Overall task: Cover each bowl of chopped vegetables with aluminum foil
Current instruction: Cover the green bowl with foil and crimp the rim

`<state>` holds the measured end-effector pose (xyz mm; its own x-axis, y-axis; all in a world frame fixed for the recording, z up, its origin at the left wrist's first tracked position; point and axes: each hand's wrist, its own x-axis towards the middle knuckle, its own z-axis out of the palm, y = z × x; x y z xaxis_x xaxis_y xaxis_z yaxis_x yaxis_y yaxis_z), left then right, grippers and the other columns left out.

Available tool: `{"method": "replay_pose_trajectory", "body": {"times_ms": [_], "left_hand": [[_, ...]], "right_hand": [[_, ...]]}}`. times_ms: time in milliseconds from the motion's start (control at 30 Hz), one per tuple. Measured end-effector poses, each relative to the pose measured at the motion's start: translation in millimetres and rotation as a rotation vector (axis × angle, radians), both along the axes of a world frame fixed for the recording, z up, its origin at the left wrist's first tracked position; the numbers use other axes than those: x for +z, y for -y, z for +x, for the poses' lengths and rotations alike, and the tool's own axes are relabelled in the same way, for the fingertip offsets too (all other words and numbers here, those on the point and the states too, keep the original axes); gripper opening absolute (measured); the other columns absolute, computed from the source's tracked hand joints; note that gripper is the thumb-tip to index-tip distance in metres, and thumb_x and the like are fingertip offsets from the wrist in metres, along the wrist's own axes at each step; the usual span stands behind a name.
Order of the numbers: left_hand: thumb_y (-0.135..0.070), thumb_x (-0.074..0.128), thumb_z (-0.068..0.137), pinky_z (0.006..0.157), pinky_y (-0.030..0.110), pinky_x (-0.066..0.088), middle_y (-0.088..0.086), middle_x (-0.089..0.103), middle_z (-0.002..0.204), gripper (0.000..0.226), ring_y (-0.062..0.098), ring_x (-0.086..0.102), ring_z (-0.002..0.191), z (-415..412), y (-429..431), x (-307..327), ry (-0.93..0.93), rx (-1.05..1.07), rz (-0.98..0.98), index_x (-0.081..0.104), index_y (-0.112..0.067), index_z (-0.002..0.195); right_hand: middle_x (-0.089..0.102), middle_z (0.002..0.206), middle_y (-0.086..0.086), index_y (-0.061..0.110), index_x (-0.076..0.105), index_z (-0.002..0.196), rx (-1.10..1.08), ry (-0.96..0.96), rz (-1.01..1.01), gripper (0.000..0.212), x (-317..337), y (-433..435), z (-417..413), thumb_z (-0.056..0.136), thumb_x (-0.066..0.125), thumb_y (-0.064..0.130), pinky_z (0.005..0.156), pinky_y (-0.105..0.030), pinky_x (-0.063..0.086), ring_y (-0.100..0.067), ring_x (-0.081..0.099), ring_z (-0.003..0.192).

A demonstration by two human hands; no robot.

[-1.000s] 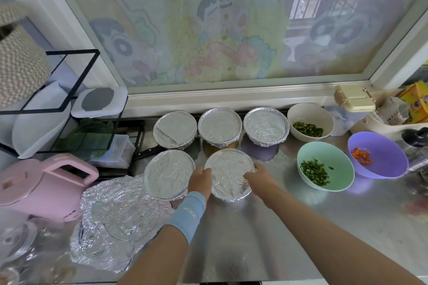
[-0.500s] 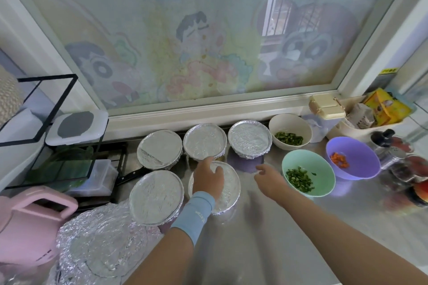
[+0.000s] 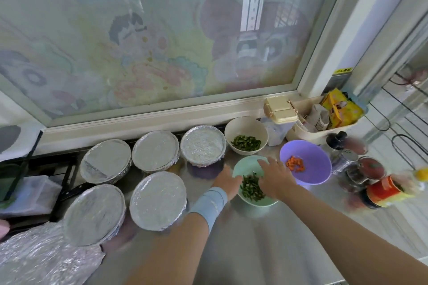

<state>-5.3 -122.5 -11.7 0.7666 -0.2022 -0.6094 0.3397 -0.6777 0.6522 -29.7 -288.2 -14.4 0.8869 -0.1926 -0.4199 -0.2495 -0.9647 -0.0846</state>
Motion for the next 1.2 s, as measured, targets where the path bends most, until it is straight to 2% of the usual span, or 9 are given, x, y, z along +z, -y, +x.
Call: {"method": "replay_pose_trajectory", "body": {"times_ms": [300,433,700,800,867,933,1033,1133,1200], "left_hand": [[-0.02,0.054,0.092,0.086,0.028,0.044,-0.003,0.059,0.126,0.048,0.019,0.056,0.101,-9,20,-4,0.046,0.086,-0.013,0.043,-0.028,0.138],[-0.02,0.054,0.091,0.087,0.029,0.046,-0.001,0.059,0.127,0.048,0.019,0.056,0.1,-14,8,-7,0.047,0.05,0.042,0.047,-0.029,0.138],[-0.031,0.051,0.093,0.078,0.025,0.043,-0.001,0.053,0.137,0.049,0.021,0.059,0.105,-17,-35,-9,0.033,-0.039,0.109,0.043,-0.029,0.142],[-0.031,0.046,0.094,0.085,0.03,0.045,0.003,0.059,0.116,0.025,0.024,0.057,0.098,-18,-45,-7,0.014,-0.176,0.193,0.06,-0.024,0.114],[-0.03,0.042,0.094,0.079,0.033,0.042,0.009,0.056,0.094,0.02,0.025,0.049,0.082,-20,-50,-5,-0.014,-0.286,0.271,0.054,-0.016,0.088],[-0.033,0.041,0.095,0.074,0.035,0.039,0.025,0.057,0.096,0.03,0.029,0.05,0.078,-23,-55,-4,-0.069,-0.406,0.32,0.053,-0.008,0.084],[-0.04,0.043,0.095,0.084,0.041,0.048,0.029,0.059,0.121,0.05,0.04,0.062,0.092,-21,-60,-8,-0.109,-0.534,0.335,0.061,0.005,0.109],[-0.034,0.046,0.095,0.091,0.036,0.049,0.019,0.062,0.098,0.031,0.03,0.057,0.086,-9,-56,-3,-0.009,-0.492,0.289,0.065,-0.01,0.094],[-0.03,0.041,0.1,0.084,0.028,0.043,0.008,0.06,0.101,0.023,0.026,0.055,0.092,9,-48,3,0.096,-0.41,0.247,0.061,-0.019,0.099]], "right_hand": [[0.038,0.137,-0.018,0.009,0.022,0.148,0.178,0.054,-0.143,0.064,-9,22,14,0.088,0.042,0.013,0.103,-0.043,0.037,-0.036,0.039,0.126],[0.038,0.132,-0.015,0.015,0.043,0.131,0.168,-0.046,-0.025,0.044,-14,23,15,0.088,0.046,0.011,0.095,-0.041,0.047,-0.035,0.049,0.115],[0.056,0.134,-0.004,0.027,0.053,0.132,0.024,-0.087,0.265,0.043,-16,-20,-11,0.091,0.043,0.015,0.097,-0.032,0.046,-0.024,0.054,0.121],[0.059,0.13,-0.002,0.028,0.061,0.122,0.041,-0.124,0.291,0.039,-12,-40,-20,0.089,0.043,0.016,0.095,-0.031,0.046,-0.024,0.055,0.119],[0.061,0.126,0.001,0.026,0.065,0.115,0.102,-0.185,0.288,0.035,-9,-50,-23,0.088,0.046,0.017,0.096,-0.029,0.047,-0.022,0.056,0.118],[0.069,0.111,0.002,0.026,0.069,0.104,0.138,-0.308,0.297,0.028,-6,-56,-26,0.084,0.051,0.018,0.092,-0.028,0.052,-0.021,0.065,0.106],[0.07,0.077,0.004,0.025,0.066,0.085,0.07,-0.463,0.398,0.01,-6,-61,-25,0.082,0.06,0.017,0.076,-0.026,0.058,-0.016,0.071,0.068],[0.069,0.078,0.001,0.02,0.063,0.085,-0.09,-0.399,0.444,0.003,-5,-57,-12,0.087,0.062,0.021,0.07,-0.028,0.059,-0.012,0.065,0.06],[0.067,0.084,-0.004,0.017,0.061,0.093,-0.19,-0.269,0.469,0.006,-4,-47,4,0.091,0.055,0.017,0.06,-0.025,0.054,-0.015,0.062,0.06]]}}
